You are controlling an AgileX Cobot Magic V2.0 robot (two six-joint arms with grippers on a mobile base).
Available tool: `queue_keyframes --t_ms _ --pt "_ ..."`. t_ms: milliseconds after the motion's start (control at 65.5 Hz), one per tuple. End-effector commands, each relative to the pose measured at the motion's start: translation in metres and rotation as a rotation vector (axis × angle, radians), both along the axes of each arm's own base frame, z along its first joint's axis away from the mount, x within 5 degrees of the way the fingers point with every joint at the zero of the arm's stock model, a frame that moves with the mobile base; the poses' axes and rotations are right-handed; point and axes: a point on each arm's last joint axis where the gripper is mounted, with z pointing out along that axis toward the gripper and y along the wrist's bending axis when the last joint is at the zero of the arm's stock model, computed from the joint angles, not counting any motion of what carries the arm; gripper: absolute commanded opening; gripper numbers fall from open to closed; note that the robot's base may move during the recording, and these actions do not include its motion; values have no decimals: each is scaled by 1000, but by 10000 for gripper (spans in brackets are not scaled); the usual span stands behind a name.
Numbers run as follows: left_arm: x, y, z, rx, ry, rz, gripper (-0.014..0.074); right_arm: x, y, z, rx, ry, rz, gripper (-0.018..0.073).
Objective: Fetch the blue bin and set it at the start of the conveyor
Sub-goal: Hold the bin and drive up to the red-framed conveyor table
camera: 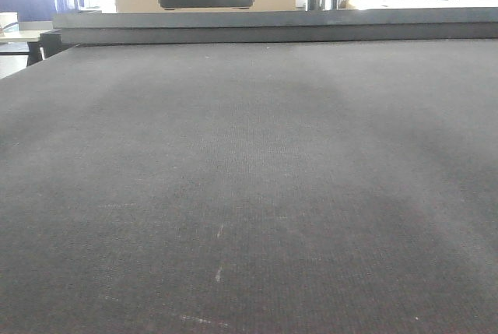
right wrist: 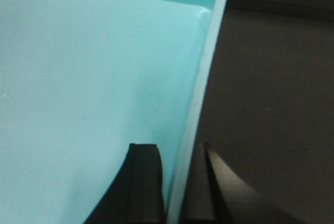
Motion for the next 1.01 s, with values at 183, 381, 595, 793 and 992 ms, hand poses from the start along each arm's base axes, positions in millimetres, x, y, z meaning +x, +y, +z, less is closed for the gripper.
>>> queue_keyframes --t_ms 183,381,595,793,992 --pt "-5 -6 12 -68 -77 -50 -111 -3 7 11 53 -79 38 -151" --pt "-5 -6 12 -68 -77 -50 -111 -3 7 12 53 -82 38 -151" --pt "-5 -6 13 -69 -80 -50 -111 -2 7 15 62 -112 37 -151" --pt "-24 6 13 -31 57 -11 -111 -25 4 23 66 -3 61 -151" --pt "-44 19 -3 53 274 41 -111 -48 0 17 23 158 77 -151"
